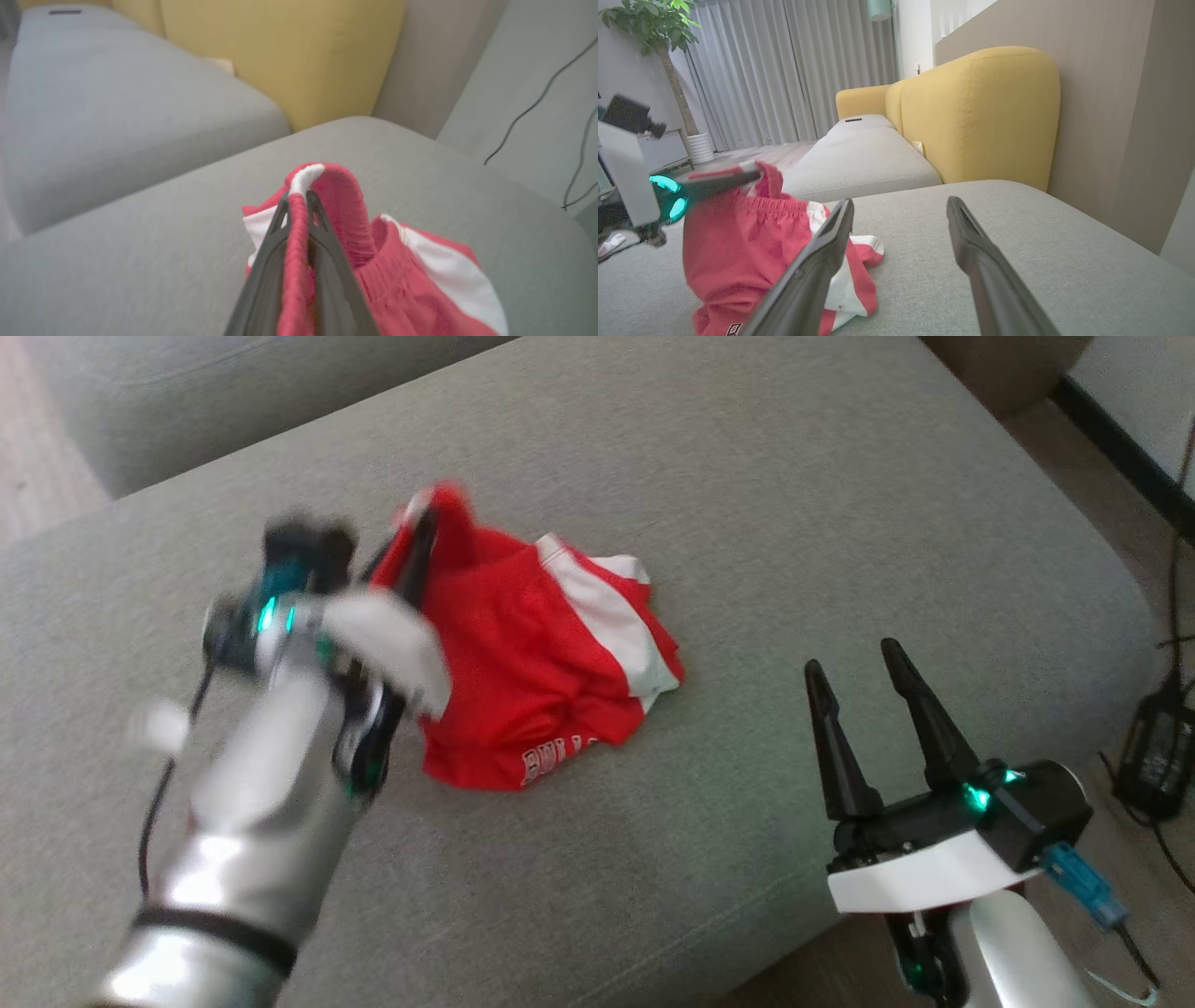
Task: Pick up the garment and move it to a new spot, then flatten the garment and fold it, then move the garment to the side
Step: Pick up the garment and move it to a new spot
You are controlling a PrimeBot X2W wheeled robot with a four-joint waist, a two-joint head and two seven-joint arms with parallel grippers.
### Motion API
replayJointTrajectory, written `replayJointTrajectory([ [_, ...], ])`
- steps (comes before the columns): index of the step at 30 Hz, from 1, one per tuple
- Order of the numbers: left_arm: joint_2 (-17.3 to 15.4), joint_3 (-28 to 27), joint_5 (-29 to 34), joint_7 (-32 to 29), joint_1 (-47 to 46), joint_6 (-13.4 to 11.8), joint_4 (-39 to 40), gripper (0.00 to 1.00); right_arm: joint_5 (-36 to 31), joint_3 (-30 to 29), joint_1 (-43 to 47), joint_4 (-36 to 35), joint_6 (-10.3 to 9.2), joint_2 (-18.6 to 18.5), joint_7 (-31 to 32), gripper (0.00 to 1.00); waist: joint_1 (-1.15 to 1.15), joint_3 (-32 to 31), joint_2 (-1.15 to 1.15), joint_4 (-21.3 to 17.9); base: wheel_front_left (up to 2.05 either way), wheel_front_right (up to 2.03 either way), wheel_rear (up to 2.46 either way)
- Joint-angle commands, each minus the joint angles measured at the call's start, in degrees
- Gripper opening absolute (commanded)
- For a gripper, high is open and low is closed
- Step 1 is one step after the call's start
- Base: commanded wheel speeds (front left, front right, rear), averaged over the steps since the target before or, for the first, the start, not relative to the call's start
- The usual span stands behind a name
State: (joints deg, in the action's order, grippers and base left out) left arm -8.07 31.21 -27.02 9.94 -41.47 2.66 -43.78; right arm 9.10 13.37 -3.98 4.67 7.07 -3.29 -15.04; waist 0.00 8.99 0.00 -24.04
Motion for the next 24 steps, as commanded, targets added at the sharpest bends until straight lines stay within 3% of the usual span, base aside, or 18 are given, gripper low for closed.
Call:
replayJointTrajectory([
  [1, -1.67, -2.26, -0.39, 0.92, -1.49, -0.34, 1.39, 0.00, 0.59, 0.93, -1.18, -2.11, 0.42, 0.41, 0.04, 1.00, 0.00, 0.19, 0.00, 0.67, 0.00, 0.00, 0.00],
  [8, 0.81, -5.07, -3.71, 4.65, 9.30, -1.39, 0.45, 0.00, -0.37, -0.34, 0.01, -1.10, 0.42, 0.41, 0.04, 1.00, 0.00, -0.91, 0.00, 6.56, 0.00, 0.00, 0.00],
  [9, 1.43, -5.51, -3.47, 4.94, 12.27, -1.85, 1.86, 0.91, -0.82, -0.71, 0.58, -0.62, 0.42, 0.41, 0.04, 1.00, 0.00, -1.97, 0.00, 8.77, 0.00, 0.00, 0.00],
  [10, 1.69, -6.24, -3.05, 4.99, 13.68, -2.67, 3.38, 1.00, -0.98, -0.95, 0.95, -0.36, 0.42, 0.41, 0.04, 1.00, 0.00, -2.58, 0.00, 9.98, 0.00, 0.00, 0.00],
  [14, 2.75, -9.91, 0.54, 5.04, 21.49, -4.76, 13.46, 1.00, -1.89, -1.93, 2.48, 0.47, 0.42, 0.41, 0.04, 1.00, 0.00, -5.02, 0.00, 14.57, 0.00, 0.00, 0.00],
  [24, 4.82, -19.18, 14.78, 5.05, 40.10, -5.74, 38.47, 1.00, -1.50, -4.94, 6.86, 0.54, 0.42, 0.41, 0.04, 1.00, 0.00, -9.34, 0.00, 22.58, 0.00, 0.00, 0.00],
])
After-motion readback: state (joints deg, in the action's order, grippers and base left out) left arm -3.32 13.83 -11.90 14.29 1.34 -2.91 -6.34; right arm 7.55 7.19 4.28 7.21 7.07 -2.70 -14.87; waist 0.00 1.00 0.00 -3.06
